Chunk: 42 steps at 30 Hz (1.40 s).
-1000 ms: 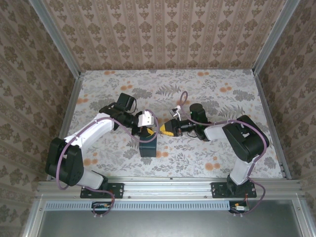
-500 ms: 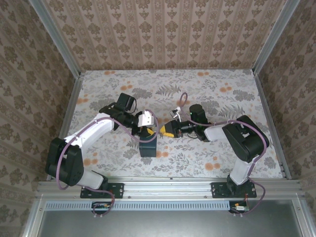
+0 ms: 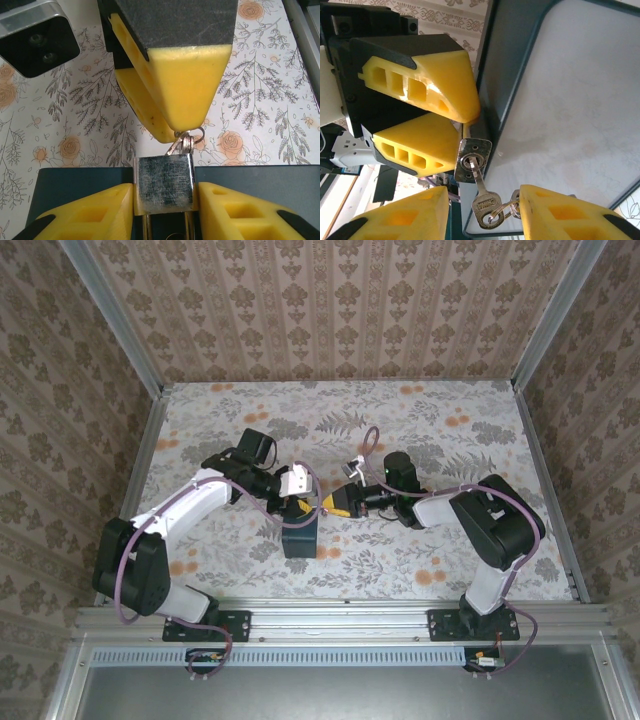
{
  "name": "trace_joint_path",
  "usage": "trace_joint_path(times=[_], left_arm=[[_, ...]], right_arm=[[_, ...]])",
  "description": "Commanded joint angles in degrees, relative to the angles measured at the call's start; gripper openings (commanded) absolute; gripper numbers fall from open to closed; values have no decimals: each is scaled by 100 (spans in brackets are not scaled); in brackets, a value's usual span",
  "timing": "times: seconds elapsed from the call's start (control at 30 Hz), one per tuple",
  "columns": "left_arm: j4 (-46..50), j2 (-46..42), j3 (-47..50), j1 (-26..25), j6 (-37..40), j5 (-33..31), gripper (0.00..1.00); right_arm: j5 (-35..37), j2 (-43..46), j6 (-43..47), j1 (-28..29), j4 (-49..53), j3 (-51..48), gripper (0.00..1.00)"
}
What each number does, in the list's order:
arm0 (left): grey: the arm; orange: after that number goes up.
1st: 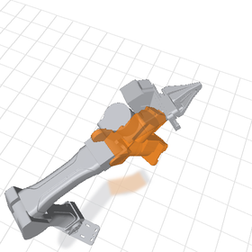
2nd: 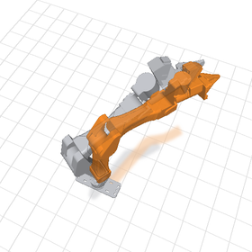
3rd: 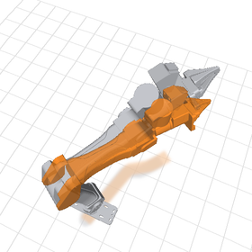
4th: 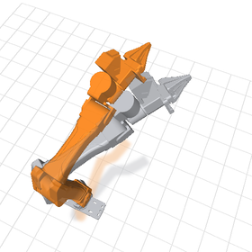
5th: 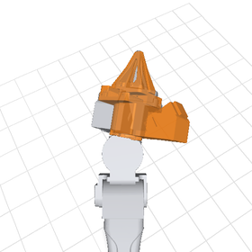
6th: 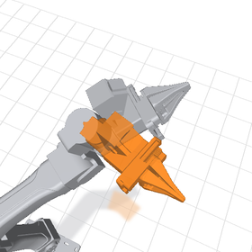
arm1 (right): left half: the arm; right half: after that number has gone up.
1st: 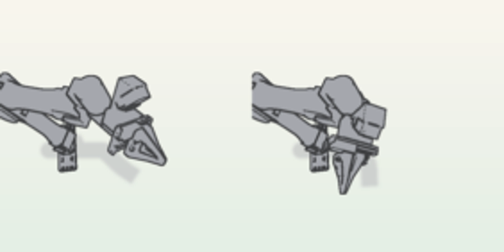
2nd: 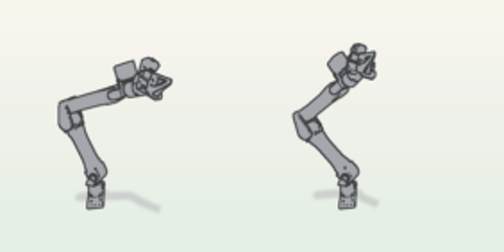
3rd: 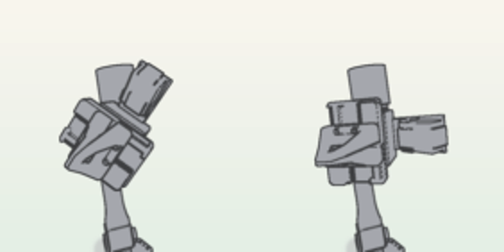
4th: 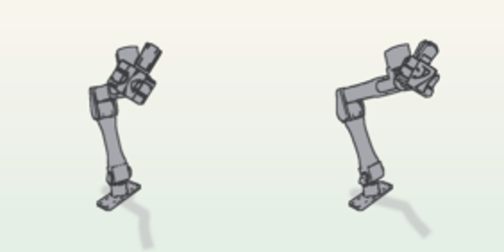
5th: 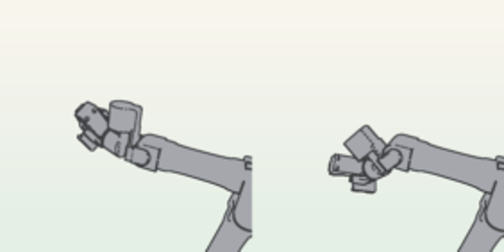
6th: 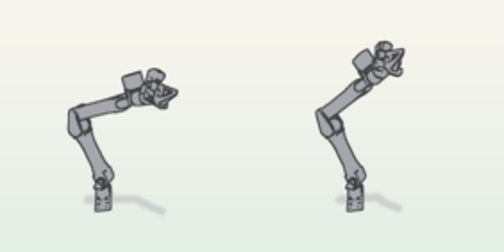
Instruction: Unlock the padlock with the key
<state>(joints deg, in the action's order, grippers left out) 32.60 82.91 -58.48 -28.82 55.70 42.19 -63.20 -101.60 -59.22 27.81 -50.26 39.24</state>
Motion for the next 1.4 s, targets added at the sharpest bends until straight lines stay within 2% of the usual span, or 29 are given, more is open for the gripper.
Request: trace_joint_path(times=[0.0, 0.17, 0.5, 1.03, 1.37], left_arm=[[25, 67, -83, 16, -42, 102, 38], [28, 64, -67, 25, -33, 86, 38], [1, 58, -75, 25, -68, 62, 37], [-26, 91, -59, 25, -86, 92, 37], [-43, 103, -61, 25, -86, 119, 37]], right_arm=[[-52, 120, -98, 40, -314, -65, 41], [-28, 134, -133, 42, -344, -118, 37], [40, 176, 16, 46, -94, -154, 41], [267, 62, -192, 41, -153, -92, 30], [317, 68, -208, 33, -90, -41, 30]])
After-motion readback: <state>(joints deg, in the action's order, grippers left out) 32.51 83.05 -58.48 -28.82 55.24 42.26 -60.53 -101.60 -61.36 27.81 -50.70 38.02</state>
